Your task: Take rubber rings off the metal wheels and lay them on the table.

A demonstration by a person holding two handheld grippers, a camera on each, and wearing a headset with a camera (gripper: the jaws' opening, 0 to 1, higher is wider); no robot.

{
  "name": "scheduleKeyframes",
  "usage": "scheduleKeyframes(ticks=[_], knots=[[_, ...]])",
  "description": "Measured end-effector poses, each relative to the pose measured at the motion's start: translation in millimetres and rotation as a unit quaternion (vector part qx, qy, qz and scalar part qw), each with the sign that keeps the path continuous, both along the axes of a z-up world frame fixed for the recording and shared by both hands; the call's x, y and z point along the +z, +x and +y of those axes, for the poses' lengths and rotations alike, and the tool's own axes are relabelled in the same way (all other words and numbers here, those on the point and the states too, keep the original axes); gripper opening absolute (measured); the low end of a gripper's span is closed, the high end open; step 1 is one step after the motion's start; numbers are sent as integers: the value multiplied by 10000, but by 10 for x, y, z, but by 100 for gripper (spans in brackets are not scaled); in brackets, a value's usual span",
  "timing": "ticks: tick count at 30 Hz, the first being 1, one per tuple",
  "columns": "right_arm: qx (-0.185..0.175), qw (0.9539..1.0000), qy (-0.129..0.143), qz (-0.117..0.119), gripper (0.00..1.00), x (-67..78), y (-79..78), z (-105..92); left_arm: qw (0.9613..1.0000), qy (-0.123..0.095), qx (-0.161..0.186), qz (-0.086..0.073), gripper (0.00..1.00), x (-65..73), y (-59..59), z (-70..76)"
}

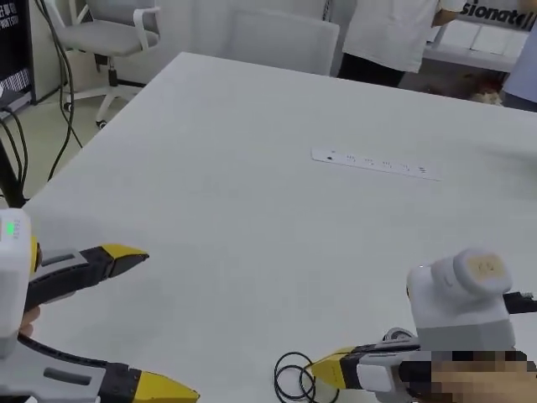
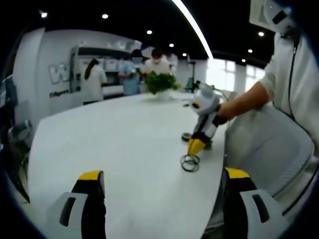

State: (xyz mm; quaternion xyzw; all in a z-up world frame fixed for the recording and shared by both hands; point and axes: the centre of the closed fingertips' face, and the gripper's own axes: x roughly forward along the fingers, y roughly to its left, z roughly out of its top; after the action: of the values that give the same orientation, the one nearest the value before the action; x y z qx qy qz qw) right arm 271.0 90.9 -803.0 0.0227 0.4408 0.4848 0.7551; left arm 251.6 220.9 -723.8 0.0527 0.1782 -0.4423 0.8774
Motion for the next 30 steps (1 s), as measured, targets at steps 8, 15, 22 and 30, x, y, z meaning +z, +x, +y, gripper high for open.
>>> scheduleKeyframes(ticks=[8,15,22,30], knots=[[-45,9999,-58,-115,4,-14,39,-32,10000,20,-3,-4,100,23,-18,-9],[-37,9995,-152,-261,9,-8,74,-82,10000,58,-6,-35,100,56,-31,-12],[-67,9992,-141,-363,11,61,116,-135,9999,82,17,-89,100,104,-53,-5],[-13,9989,-70,-468,19,227,112,-153,9998,105,76,-159,100,172,-104,8]])
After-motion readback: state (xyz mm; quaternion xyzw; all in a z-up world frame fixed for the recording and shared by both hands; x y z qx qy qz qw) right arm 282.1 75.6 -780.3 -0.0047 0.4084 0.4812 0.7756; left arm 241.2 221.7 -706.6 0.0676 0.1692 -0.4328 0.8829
